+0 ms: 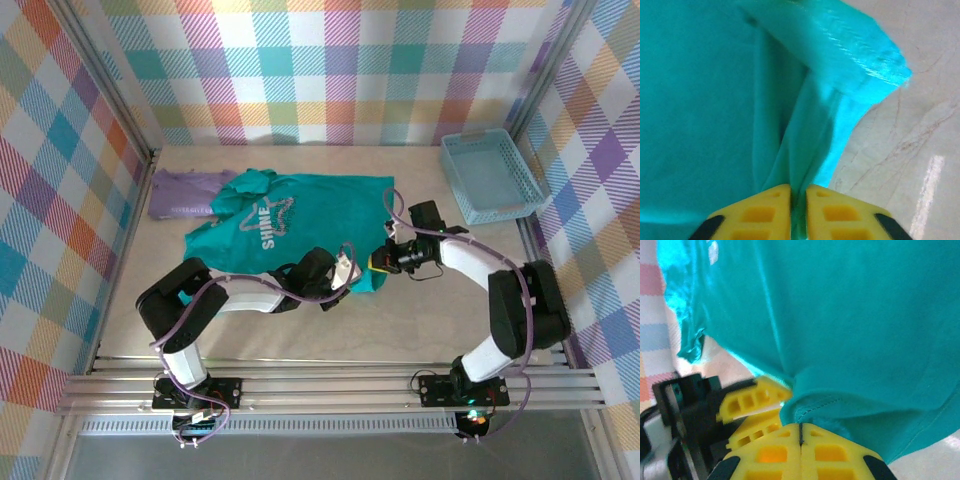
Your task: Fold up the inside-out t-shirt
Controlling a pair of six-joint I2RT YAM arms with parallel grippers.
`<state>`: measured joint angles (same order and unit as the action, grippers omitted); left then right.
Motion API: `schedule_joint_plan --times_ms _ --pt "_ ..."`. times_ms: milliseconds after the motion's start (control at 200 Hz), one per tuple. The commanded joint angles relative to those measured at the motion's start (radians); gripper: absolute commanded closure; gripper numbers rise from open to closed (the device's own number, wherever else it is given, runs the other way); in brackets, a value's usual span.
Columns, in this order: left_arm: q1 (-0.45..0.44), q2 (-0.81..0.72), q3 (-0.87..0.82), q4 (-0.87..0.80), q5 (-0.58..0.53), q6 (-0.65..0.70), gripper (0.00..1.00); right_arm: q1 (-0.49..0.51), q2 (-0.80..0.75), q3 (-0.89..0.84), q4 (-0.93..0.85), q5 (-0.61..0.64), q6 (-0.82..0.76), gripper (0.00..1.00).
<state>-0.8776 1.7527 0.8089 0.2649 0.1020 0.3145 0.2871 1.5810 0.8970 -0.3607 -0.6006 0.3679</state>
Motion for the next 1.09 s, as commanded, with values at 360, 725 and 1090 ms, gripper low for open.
schedule_joint_plan --times_ms 360,725,1090 --pt "0.141 0.06 0.053 0.02 0.484 -0.365 1.0 0.11 -0.226 -0.112 0.023 0.415 -0.073 0.67" --pt "0.172 0.049 0.041 0.049 0.535 -0.402 1.0 0.277 -0.164 -0.098 0.038 0.569 -0.106 0.45" --pt "0.183 0.02 0.016 0.051 0.542 -0.394 1.0 0.231 -0.031 0.052 -0.063 0.793 -0.089 0.7"
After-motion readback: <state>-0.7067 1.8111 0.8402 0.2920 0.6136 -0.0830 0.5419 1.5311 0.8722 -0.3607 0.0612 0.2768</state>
